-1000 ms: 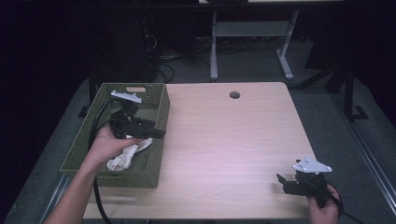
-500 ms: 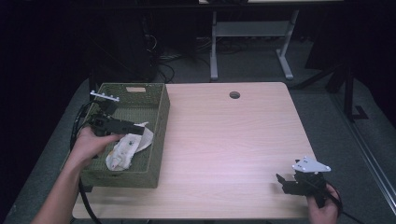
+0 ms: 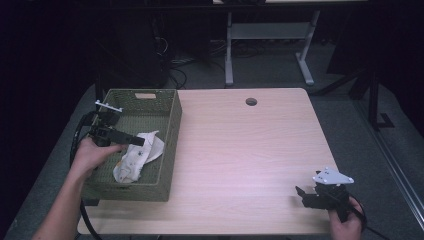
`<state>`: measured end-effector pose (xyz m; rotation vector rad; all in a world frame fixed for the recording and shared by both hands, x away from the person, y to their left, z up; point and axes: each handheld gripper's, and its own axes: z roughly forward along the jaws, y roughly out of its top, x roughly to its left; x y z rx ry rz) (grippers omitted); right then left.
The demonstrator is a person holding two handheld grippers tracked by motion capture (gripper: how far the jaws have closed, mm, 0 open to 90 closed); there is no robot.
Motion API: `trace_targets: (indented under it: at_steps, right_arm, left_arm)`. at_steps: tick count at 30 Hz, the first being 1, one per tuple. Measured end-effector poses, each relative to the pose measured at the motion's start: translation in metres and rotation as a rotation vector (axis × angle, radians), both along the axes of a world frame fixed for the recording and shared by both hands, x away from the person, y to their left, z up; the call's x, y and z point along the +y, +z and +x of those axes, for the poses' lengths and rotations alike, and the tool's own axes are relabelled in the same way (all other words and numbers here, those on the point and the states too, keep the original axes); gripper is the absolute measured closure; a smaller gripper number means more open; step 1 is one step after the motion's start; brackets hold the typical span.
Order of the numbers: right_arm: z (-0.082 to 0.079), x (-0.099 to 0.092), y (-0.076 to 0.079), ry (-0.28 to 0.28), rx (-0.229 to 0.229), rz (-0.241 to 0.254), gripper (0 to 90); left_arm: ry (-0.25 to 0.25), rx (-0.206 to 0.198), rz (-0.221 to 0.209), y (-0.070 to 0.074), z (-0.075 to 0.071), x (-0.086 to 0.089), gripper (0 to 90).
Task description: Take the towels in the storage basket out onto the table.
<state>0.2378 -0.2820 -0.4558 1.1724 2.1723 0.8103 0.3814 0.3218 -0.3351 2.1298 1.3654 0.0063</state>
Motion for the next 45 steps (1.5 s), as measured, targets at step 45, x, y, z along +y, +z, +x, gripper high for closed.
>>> trace_targets:
  at_steps: [45]
  right_arm:
    - [0.0,0.005,-0.001,0.009,0.001,0.0,13.9]
  left_arm:
    - [0.032,0.242,0.353,-0.072,0.017,-0.003,58.6]
